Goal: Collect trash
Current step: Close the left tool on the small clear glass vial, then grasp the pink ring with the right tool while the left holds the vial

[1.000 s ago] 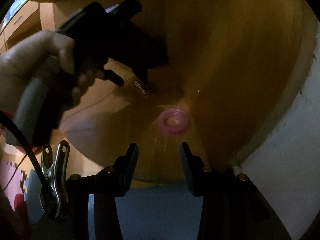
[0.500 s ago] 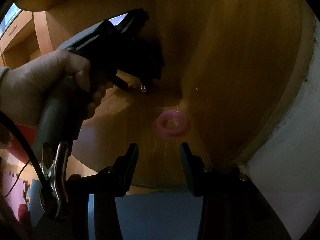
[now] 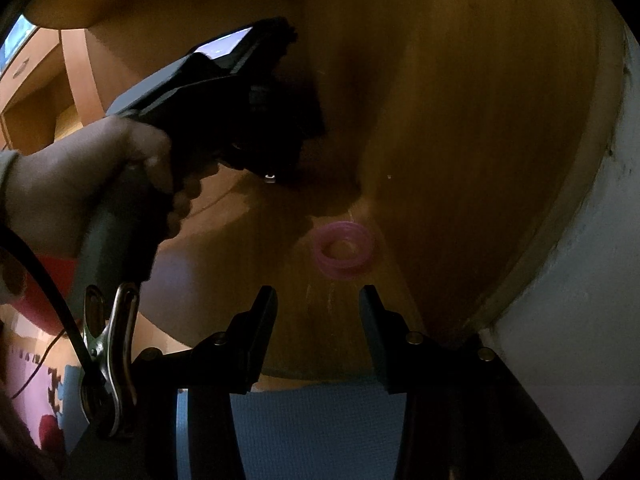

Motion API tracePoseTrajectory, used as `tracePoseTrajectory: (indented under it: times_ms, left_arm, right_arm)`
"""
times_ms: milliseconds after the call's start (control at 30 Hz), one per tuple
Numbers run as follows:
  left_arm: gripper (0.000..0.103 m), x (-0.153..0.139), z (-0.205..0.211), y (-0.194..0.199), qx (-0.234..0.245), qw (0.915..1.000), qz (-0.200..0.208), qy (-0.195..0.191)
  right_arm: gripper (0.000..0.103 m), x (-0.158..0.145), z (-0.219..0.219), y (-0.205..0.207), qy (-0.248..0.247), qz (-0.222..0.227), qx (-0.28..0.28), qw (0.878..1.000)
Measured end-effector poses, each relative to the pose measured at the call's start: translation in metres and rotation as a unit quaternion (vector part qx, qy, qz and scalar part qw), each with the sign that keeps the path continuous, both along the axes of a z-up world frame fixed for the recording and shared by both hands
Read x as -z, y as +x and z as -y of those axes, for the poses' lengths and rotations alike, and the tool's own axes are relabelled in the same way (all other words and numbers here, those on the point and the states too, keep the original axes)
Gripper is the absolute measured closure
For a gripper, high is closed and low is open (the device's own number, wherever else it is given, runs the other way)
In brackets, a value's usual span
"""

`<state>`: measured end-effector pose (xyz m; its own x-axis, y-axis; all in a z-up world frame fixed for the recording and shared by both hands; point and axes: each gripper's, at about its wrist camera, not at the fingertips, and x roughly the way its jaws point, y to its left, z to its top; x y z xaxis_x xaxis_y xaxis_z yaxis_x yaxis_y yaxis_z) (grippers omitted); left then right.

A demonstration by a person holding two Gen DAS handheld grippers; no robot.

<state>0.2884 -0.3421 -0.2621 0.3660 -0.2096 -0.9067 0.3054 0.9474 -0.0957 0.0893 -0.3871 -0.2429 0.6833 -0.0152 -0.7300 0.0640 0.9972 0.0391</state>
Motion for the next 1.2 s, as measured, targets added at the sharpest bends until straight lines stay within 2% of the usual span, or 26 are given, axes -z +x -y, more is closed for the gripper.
tracePoseTrajectory:
  times_ms: [100,167,300,367,467,633,767,933,1000,1200]
  left_arm:
    - [0.090,-0.003,-0.008,-0.006,0.014,0.9999,0.000,-0.005]
    - [0.090,-0.007,-0.018,-0.012,0.023,0.9997,0.007,-0.005]
    - [0.090,-0.012,-0.036,-0.019,0.028,0.9996,0.004,-0.005]
    - [0.090,-0.012,-0.048,-0.022,0.028,0.9996,-0.001,0.000]
    - [0.090,-0.011,-0.067,-0.027,0.022,0.9995,-0.020,0.008]
    - [0.090,-0.018,-0.096,-0.036,0.019,0.9986,-0.045,0.020]
    - [0.090,-0.031,-0.109,-0.045,0.025,0.9987,-0.039,0.020]
    - [0.090,-0.043,-0.118,-0.067,0.011,0.9989,-0.046,0.005]
    - [0.090,-0.040,-0.128,-0.061,0.005,0.9985,-0.055,0.000]
    - [0.090,-0.033,-0.134,-0.063,-0.006,0.9978,-0.066,-0.010]
  right_arm:
    - [0.059,-0.001,0.003,0.003,-0.004,0.002,0.007,1.000]
    - [0.049,-0.001,0.004,0.006,-0.008,0.003,0.013,1.000]
    - [0.045,-0.001,0.005,0.013,-0.014,0.007,0.025,1.000]
    - [0.035,0.001,0.000,0.016,-0.019,0.004,0.018,1.000]
    - [0.032,0.004,-0.007,0.017,-0.043,-0.001,0.029,0.999]
    - [0.032,-0.001,0.003,0.018,0.014,-0.003,0.068,0.998]
    - [0.032,-0.008,-0.014,0.017,-0.025,0.020,0.054,0.998]
    - [0.032,-0.008,-0.032,0.024,-0.091,0.023,0.010,0.996]
    - [0.032,-0.004,-0.028,0.028,-0.102,0.010,0.003,0.995]
    - [0.032,0.007,-0.007,0.042,-0.043,-0.045,0.011,0.998]
